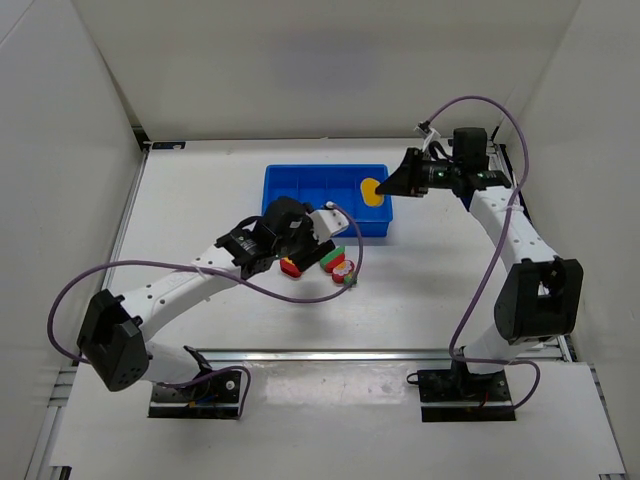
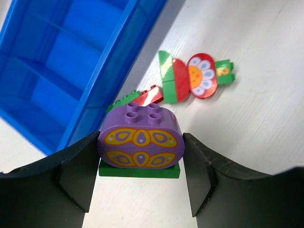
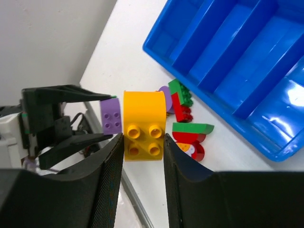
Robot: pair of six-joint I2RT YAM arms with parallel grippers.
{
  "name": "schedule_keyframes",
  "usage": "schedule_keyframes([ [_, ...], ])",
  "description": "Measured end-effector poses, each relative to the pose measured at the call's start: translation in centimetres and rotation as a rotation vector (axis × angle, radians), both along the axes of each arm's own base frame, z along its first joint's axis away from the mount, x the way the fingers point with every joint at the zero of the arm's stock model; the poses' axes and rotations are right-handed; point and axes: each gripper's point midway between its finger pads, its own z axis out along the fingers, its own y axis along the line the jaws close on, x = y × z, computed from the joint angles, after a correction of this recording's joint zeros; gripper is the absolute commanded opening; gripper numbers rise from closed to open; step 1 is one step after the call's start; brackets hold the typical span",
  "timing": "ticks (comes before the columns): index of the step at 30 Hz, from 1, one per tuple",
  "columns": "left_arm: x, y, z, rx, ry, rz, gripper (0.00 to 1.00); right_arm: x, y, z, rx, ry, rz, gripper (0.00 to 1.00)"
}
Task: Sort the legos into containers by color
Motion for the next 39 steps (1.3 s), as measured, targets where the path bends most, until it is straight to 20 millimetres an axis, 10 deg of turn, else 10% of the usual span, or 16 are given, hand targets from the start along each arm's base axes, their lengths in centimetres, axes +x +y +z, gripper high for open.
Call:
schedule_keyframes([
  [9, 3.3, 4.4, 3.2, -0.033, -0.024, 0.210, 0.31, 4.9, 4.4, -0.1, -0.146, -0.100, -0.047, 0.00],
  [18, 7.7, 7.1, 9.5, -0.203, -0.026, 0.403, 0.31, 9.9, 5.2, -8.5, -0.358, 0.019, -0.197, 0.00],
  [25, 10.1, 8.1, 9.7, -0.285, 0.074, 0.484, 0.31, 11.1, 4.9, -12.2, -0.420, 0.064, -0.219, 0.00],
  [28, 10.4, 8.3, 8.8, -0.298, 0.121, 0.508, 0.32, 11.3, 5.2, -12.9, -0.427, 0.068, -0.210, 0.20],
  [31, 10.5, 8.1, 8.3, -0.320, 0.164, 0.518, 0.32, 11.2, 5.8, -13.2, -0.430, 0.065, -0.197, 0.61],
  [39, 11.0, 7.6, 8.8, -0.421, 0.251, 0.552, 0.31, 10.6, 6.5, -13.1, -0.444, 0.033, -0.171, 0.80],
])
